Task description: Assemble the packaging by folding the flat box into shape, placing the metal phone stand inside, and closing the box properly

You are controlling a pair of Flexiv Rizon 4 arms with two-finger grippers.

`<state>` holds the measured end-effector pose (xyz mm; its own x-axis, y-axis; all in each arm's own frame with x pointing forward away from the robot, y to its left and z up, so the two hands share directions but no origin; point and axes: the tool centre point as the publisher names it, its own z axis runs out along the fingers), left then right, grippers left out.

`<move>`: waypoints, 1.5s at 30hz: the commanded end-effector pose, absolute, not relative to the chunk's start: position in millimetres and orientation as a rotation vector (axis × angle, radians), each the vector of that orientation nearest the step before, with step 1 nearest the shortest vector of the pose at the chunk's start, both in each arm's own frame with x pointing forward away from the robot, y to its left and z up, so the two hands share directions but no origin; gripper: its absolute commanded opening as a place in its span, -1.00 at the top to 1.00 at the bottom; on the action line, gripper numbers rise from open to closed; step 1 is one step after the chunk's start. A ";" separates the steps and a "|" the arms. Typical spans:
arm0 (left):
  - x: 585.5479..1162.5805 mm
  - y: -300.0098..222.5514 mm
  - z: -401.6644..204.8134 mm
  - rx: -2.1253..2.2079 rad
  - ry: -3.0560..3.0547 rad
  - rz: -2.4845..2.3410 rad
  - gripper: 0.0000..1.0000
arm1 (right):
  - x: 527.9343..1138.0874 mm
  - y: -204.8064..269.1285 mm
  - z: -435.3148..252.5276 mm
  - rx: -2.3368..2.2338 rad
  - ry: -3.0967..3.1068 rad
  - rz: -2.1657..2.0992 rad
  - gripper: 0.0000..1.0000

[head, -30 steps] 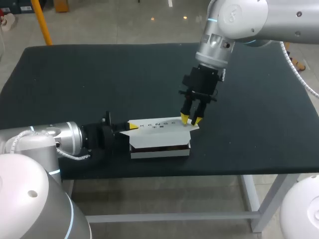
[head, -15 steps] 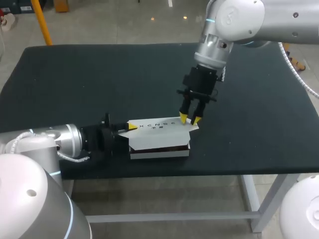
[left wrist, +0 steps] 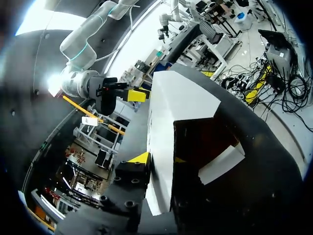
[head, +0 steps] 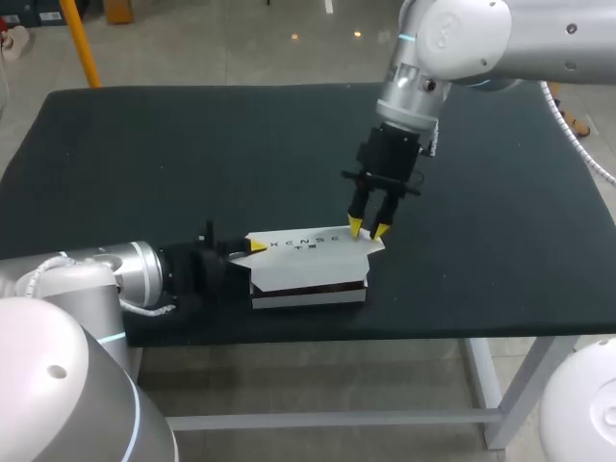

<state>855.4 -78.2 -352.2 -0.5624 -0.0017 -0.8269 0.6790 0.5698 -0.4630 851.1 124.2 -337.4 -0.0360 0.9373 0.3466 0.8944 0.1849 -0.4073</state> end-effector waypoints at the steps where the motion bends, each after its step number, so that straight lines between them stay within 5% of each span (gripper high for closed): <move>1: 851.4 -79.2 -352.2 0.529 1.958 -1.020 0.60 | 850.0 128.5 -339.3 -1.721 -1.936 0.112 0.23; 13: 852.4 -77.4 -350.9 0.527 1.959 -1.012 0.32 | 849.2 130.0 -341.9 -1.730 -1.935 0.117 0.24; 40: 829.7 -3.7 -320.8 0.344 2.213 -0.926 0.22 | 846.9 126.9 -345.5 -1.744 -1.931 0.081 0.25; 42: 828.7 4.3 -311.2 0.318 2.273 -0.948 0.00 | 846.7 126.9 -345.9 -1.747 -1.933 0.077 0.25; 43: 828.1 7.2 -306.9 0.307 2.310 -0.947 -0.59 | 846.6 126.9 -346.1 -1.747 -1.933 0.076 0.24; 45: 828.5 11.5 -299.7 0.278 2.368 -0.953 -0.86 | 846.4 126.9 -346.4 -1.748 -1.933 0.073 0.24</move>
<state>834.5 -8.2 -324.6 -0.7019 -0.1324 -0.6998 0.4108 0.7274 -0.5496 849.3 127.4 -345.8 -0.0250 0.9392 0.3424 0.9079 0.1646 -0.3855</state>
